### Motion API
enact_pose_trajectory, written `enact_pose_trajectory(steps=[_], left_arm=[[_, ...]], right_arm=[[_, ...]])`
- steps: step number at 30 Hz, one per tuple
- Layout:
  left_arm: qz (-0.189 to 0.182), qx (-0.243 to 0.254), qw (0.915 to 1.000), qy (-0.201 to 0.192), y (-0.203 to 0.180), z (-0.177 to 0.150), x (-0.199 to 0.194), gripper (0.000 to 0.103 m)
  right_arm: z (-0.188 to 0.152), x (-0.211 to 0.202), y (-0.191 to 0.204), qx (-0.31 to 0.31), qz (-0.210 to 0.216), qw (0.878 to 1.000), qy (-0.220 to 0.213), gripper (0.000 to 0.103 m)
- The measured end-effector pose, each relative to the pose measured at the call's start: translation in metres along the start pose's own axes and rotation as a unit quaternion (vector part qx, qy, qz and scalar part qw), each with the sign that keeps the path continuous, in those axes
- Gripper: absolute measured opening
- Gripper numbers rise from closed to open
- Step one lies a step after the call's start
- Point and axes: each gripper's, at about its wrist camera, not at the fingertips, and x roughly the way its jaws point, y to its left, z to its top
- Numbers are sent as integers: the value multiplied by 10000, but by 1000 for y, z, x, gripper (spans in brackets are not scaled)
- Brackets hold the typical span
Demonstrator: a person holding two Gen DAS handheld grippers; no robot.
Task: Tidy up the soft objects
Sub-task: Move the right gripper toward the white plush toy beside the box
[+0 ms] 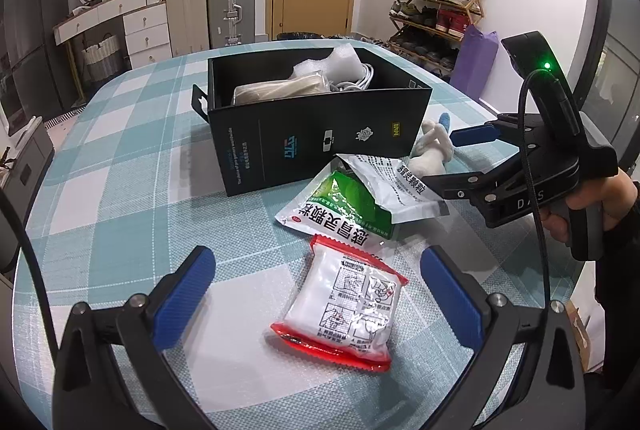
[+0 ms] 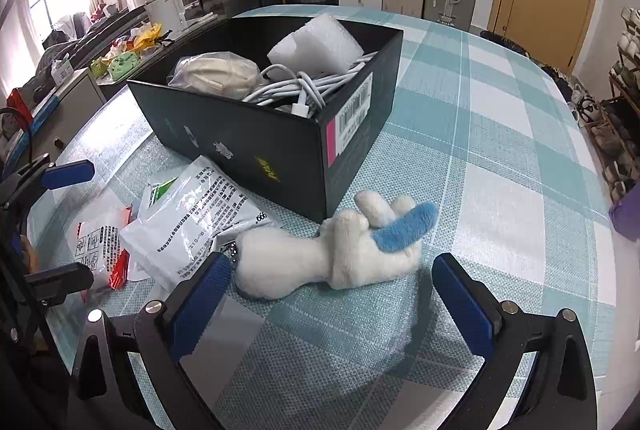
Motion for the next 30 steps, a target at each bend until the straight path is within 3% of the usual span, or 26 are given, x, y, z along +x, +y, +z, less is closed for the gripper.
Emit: enact_pose_trajectory(steps=[10,14,30], left_arm=[[-29,-95,9999,96,3,0,3,103],[-36,-87,9999,97,3,0,3,103],[-32,113,9995,291,-3,-2,4,103]], right_arm=[[3,5,2,42,-61,10000,-28,102],[4,5,2,52,-27,10000,-39,95],[1,-23,-11,99,-36,9994,-325,94]])
